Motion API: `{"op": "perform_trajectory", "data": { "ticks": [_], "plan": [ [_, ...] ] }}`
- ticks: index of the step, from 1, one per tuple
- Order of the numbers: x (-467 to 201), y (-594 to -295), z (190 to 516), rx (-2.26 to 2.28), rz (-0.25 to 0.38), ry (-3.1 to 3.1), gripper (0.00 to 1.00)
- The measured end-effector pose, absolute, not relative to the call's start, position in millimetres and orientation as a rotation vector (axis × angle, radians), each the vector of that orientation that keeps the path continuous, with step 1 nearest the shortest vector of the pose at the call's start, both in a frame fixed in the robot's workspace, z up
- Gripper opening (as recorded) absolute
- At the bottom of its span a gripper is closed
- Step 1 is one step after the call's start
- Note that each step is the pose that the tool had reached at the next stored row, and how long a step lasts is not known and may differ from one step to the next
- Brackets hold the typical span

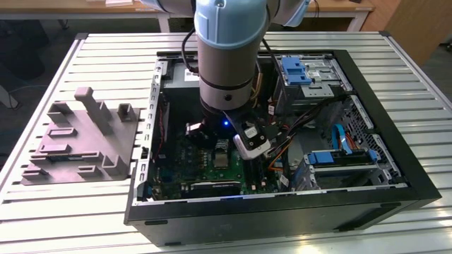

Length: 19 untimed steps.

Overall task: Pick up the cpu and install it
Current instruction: 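Place the cpu into insertion slot, then close the cpu cover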

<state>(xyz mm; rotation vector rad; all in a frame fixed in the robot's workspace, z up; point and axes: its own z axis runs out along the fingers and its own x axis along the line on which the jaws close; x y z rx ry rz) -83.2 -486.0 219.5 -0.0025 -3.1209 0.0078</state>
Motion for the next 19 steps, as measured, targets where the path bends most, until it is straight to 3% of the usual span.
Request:
{"op": "perform_trajectory", "data": {
  "ticks": [1, 3, 4, 6, 8, 19],
  "plan": [
    [-83.2, -486.0, 219.5, -0.002, 0.008, -3.121, 0.39],
    [-83.2, -486.0, 219.6, -0.002, 0.008, -3.121, 0.28],
    [-83.2, -486.0, 219.6, -0.002, 0.008, -3.121, 0.28],
    [-83.2, -486.0, 219.6, -0.002, 0.008, -3.121, 0.16],
    [-83.2, -486.0, 219.6, -0.002, 0.008, -3.121, 0.11],
    [-83.2, -486.0, 219.6, -0.002, 0.008, -3.12, 0.11]
  ]
}}
